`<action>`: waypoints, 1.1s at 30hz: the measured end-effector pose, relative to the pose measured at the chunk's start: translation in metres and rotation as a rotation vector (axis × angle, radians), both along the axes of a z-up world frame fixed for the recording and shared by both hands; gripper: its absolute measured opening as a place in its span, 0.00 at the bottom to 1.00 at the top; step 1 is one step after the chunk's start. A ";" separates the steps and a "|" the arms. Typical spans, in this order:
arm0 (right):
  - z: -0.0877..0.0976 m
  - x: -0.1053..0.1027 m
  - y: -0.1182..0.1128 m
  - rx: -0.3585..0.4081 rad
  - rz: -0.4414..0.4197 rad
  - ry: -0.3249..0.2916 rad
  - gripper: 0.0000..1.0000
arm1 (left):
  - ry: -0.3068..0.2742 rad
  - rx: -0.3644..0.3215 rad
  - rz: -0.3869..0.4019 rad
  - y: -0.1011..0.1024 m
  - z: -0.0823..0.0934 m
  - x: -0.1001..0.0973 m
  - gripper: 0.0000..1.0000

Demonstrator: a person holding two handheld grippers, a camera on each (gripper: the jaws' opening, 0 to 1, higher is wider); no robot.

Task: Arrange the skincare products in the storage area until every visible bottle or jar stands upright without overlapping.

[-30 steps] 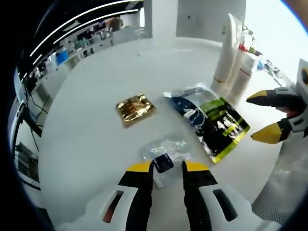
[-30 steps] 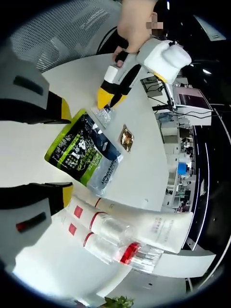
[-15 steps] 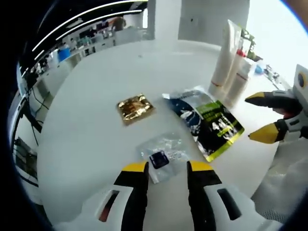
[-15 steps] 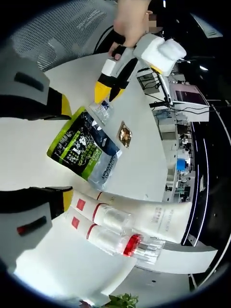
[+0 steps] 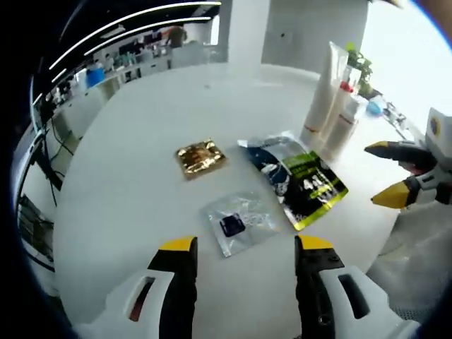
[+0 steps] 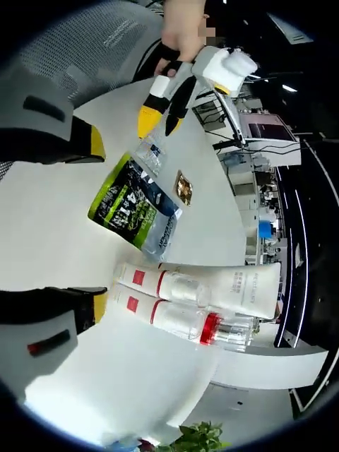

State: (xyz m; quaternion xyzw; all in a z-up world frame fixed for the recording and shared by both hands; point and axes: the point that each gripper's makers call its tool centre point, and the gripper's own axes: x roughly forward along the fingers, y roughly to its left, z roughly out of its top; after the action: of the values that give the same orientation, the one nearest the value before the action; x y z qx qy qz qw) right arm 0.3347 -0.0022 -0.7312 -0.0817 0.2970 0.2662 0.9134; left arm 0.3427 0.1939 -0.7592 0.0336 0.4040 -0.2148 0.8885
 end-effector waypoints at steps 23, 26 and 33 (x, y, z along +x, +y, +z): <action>0.027 -0.012 -0.037 0.053 -0.079 -0.025 0.91 | -0.044 -0.080 0.066 0.024 0.029 -0.021 0.86; 0.033 -0.011 -0.037 0.059 -0.084 -0.040 0.94 | -0.052 -0.082 0.064 0.027 0.032 -0.025 0.89; 0.034 -0.011 -0.039 0.073 -0.096 -0.047 0.99 | -0.064 -0.095 0.067 0.030 0.037 -0.029 0.97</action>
State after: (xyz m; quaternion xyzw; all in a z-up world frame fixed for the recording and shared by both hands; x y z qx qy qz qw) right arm 0.3239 -0.0409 -0.6969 -0.0402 0.2690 0.2308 0.9342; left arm 0.3135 0.2239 -0.7225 -0.0154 0.3658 -0.2029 0.9082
